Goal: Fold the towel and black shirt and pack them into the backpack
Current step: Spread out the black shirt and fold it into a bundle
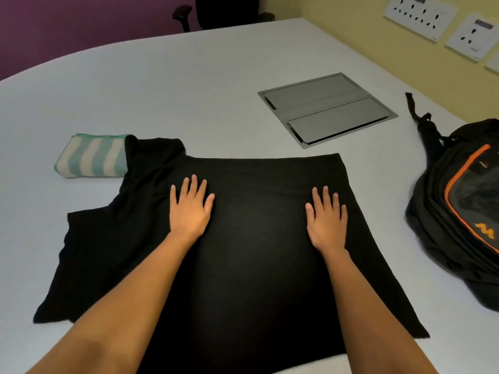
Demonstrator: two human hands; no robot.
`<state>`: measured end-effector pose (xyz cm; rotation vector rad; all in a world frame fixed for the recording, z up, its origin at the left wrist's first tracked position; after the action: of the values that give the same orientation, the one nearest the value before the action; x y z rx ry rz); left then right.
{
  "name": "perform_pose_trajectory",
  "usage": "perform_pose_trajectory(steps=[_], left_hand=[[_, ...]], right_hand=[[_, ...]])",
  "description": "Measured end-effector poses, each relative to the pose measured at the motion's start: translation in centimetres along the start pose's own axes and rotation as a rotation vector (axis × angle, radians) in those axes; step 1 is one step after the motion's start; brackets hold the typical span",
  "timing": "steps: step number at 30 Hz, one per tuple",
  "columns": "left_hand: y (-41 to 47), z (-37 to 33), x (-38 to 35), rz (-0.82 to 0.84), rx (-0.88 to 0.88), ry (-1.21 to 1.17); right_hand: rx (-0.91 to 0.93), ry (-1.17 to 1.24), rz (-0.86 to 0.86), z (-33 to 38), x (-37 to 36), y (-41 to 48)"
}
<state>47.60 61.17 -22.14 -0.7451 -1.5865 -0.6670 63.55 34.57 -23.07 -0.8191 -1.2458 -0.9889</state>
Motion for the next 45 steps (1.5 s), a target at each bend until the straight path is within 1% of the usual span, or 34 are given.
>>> perform_pose_trajectory(steps=[4, 7, 11, 15, 19, 23, 26, 28, 31, 33, 35, 39, 42, 45], left_hand=[[-6.7, -0.6, 0.3, -0.018, 0.029, -0.039], [-11.3, 0.5, 0.1, -0.019, 0.085, -0.051], [-16.8, 3.5, -1.0, 0.018, 0.213, -0.059], [-19.2, 6.2, -1.3, 0.048, 0.343, -0.090], [-20.4, 6.8, -1.0, 0.032, 0.345, -0.110], [-22.3, 7.2, -1.0, 0.023, 0.329, -0.116], [-24.0, 7.0, -1.1, 0.029, 0.315, -0.083], [-24.8, 6.6, -0.5, 0.000, 0.320, -0.056], [-23.8, 6.3, 2.2, -0.142, 0.347, -0.066], [-21.4, 6.1, 4.4, -0.248, 0.318, -0.073], [-18.1, 6.3, 6.4, -0.297, 0.298, -0.101], [-11.2, 7.5, 8.7, -0.282, 0.304, -0.119], [-6.3, 9.0, 9.3, -0.265, 0.408, -0.205], [-1.8, 10.8, 8.8, -0.221, 0.496, -0.302]], right_hand=[[0.009, 0.024, 0.045, 0.4, -0.2, -4.7], [-0.002, 0.034, 0.073, -0.4, -0.2, -8.6], [0.005, -0.049, 0.079, -2.6, 0.2, -13.3], [-0.057, -0.062, 0.085, -4.8, 0.7, -15.8], [-0.133, -0.044, 0.072, -7.0, 1.3, -17.2], [-0.153, -0.029, 0.079, -7.6, 1.4, -19.0], [-0.197, -0.028, 0.060, -8.4, 1.6, -20.7], [-0.238, -0.036, 0.054, -8.9, 1.9, -21.3], [-0.289, -0.078, -0.009, -8.2, 3.2, -20.9], [-0.328, -0.035, -0.112, -7.1, 4.8, -19.6], [-0.316, 0.038, -0.182, -5.5, 6.0, -17.4], [-0.111, 0.125, -0.186, 0.2, 6.5, -12.0], [0.028, 0.153, -0.115, 5.1, 5.9, -8.0], [0.118, 0.146, -0.051, 9.6, 4.6, -4.6]])
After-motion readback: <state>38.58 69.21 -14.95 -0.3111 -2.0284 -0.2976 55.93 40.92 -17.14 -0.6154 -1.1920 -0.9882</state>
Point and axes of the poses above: each hand's wrist, its own y-axis towards the middle knuckle, its own x-axis out of the back of the hand, z = x × y, the point moved 6 cm from there along y, towards the middle knuckle, and after that the axes turned 5 degrees about -z, right-handed, at the moved point
